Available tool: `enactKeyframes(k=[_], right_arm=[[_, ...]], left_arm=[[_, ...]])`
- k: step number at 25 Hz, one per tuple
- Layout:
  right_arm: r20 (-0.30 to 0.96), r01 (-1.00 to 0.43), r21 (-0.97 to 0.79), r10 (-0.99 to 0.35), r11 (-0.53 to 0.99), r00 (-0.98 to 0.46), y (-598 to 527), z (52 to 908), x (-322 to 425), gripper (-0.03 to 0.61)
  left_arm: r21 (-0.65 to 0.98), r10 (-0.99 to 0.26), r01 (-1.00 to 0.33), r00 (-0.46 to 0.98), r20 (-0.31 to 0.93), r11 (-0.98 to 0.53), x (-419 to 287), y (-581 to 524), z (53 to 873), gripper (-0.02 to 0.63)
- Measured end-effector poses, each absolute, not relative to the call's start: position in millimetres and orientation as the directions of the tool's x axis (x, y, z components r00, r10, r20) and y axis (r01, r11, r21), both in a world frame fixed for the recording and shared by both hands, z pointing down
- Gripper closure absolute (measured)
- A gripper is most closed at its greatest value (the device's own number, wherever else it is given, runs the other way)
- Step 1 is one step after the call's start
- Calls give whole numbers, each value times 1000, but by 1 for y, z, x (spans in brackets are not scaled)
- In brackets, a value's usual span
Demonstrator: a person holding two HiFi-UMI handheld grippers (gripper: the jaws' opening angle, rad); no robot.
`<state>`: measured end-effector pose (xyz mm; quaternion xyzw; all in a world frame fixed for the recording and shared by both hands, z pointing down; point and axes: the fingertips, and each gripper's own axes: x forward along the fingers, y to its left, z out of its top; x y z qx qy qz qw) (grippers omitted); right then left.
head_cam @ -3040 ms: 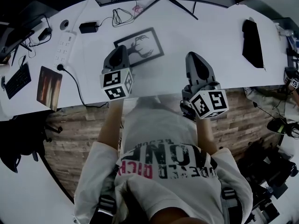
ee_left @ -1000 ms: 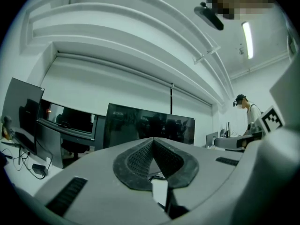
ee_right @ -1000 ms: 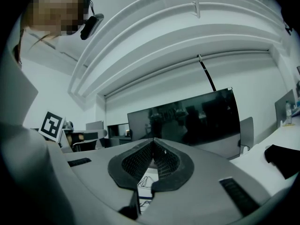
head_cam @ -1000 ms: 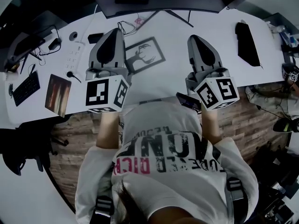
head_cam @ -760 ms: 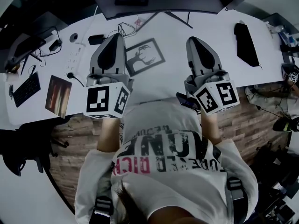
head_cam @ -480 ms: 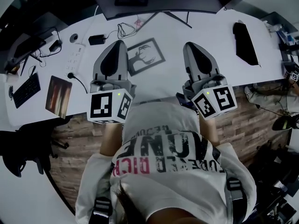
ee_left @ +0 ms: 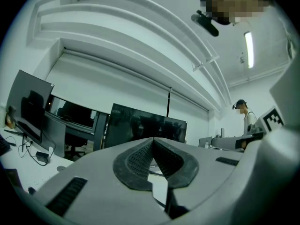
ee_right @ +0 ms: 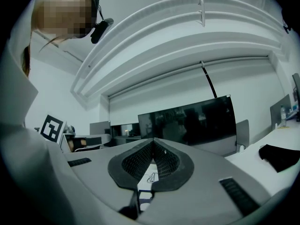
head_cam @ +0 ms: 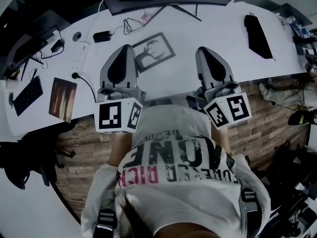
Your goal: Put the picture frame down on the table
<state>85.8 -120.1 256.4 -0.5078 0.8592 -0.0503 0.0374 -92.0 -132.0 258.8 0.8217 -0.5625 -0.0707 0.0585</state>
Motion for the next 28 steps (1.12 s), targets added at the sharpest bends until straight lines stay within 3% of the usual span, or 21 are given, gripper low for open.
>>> enactKeyframes(k=[28], right_arm=[[21,-877,-112,-881,467,-472,-86,276,43,578]], left_arm=[[203,-904,-882,425,-46,-425,-108,-104,276,612]])
